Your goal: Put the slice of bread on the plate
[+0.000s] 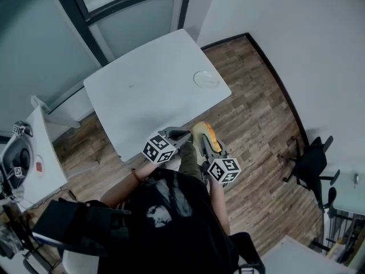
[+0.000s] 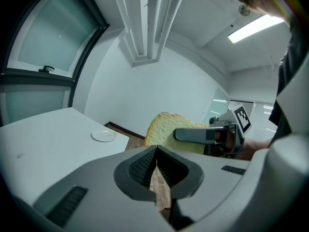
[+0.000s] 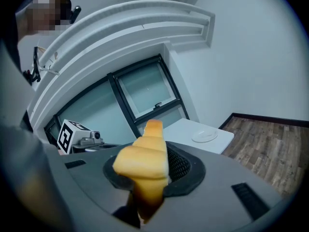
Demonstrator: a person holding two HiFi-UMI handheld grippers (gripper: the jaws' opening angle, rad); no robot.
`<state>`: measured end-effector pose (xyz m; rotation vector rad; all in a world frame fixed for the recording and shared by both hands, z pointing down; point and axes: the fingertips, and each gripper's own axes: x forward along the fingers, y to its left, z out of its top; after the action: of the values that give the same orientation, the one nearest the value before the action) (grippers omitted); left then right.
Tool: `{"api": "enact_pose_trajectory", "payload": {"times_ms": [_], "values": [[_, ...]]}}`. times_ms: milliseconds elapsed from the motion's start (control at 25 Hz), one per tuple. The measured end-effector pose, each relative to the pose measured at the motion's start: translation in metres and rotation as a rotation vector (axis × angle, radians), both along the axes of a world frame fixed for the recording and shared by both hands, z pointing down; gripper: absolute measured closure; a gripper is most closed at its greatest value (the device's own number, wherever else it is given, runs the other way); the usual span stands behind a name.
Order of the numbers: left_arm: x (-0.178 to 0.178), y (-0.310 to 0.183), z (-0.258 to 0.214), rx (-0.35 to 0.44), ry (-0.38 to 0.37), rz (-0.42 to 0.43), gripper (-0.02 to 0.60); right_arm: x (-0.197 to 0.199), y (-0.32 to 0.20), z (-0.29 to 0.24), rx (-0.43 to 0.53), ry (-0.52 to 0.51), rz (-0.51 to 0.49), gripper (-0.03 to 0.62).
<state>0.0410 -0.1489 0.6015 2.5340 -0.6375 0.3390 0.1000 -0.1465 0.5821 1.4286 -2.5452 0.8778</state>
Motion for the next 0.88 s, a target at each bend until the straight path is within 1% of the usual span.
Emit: {"api": "enact_pose_trajectory", "payload": {"times_ms": [120, 200, 320, 440, 600, 720, 880], "values": [[0.014, -0.031, 0.003, -0.005, 0.026, -0.019, 0.575, 0.015, -0.035, 0.011, -0.018, -0.001, -0.024, 0.499], [0.027, -0.053, 0.006, -0.017, 0.027, -0.031, 0.575, 0.030, -0.060, 0.021, -0.033, 0.016, -0.051, 0.499], [0.046, -0.087, 0.009, -0.020, -0.004, -0.047, 0.575, 0.052, -0.103, 0.033, -0.042, 0.050, -0.097, 0.499], [0.063, -0.124, 0.021, -0.015, -0.041, -0.079, 0.575, 0.071, -0.148, 0.050, -0.050, 0.092, -0.150, 0.499], [0.076, -0.171, 0.048, 0.046, -0.133, -0.132, 0.575, 0.086, -0.203, 0.069, -0.028, 0.158, -0.233, 0.499], [0.074, -0.200, 0.068, 0.021, -0.187, -0.190, 0.575, 0.084, -0.236, 0.080, -0.010, 0.211, -0.316, 0.499], [0.070, -0.219, 0.087, -0.033, -0.209, -0.242, 0.575, 0.076, -0.274, 0.103, 0.028, 0.328, -0.406, 0.499]]}}
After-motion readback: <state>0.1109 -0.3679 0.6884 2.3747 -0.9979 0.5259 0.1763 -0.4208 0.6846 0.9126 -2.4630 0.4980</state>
